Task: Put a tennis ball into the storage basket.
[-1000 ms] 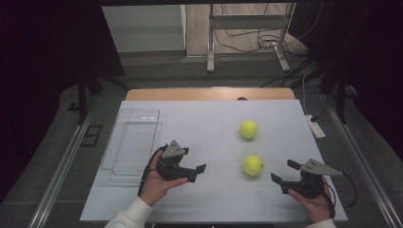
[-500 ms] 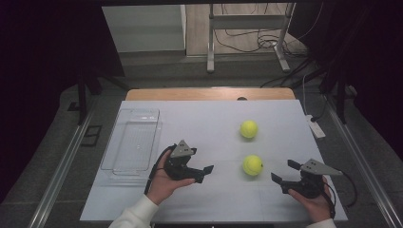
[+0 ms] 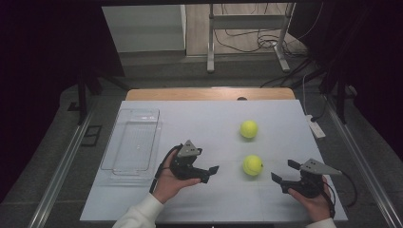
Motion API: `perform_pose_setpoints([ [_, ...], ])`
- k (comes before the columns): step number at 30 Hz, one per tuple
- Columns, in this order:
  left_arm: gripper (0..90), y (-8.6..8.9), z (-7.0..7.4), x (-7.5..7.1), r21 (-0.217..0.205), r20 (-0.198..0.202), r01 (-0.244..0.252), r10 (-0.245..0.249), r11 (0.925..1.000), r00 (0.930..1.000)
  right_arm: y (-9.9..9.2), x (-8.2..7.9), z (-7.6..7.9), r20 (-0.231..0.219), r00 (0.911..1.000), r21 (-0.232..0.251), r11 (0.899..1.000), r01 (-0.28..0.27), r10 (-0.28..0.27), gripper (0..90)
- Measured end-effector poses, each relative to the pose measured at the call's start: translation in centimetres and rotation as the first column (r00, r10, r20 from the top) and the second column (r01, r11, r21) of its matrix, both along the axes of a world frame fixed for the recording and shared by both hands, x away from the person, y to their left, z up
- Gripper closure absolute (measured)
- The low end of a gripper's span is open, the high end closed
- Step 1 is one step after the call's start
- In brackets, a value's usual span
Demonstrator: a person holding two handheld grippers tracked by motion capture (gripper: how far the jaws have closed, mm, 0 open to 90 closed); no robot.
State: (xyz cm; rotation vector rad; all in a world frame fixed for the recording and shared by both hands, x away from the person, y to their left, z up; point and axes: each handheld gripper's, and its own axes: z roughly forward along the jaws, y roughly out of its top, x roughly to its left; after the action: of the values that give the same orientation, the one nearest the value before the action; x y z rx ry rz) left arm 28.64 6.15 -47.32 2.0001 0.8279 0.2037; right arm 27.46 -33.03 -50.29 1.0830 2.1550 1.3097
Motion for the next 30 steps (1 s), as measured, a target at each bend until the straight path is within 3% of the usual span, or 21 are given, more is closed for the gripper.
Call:
perform_pose_setpoints([
  [30, 11.5, -2.8, -0.3, 1.0, 0.014, -0.029, 0.068, -0.068, 0.9976, 0.9973, -0.1, 0.1, -0.1, 0.0, 0.9999, -0.002, 1.0, 0.012, -0.012, 14.0],
])
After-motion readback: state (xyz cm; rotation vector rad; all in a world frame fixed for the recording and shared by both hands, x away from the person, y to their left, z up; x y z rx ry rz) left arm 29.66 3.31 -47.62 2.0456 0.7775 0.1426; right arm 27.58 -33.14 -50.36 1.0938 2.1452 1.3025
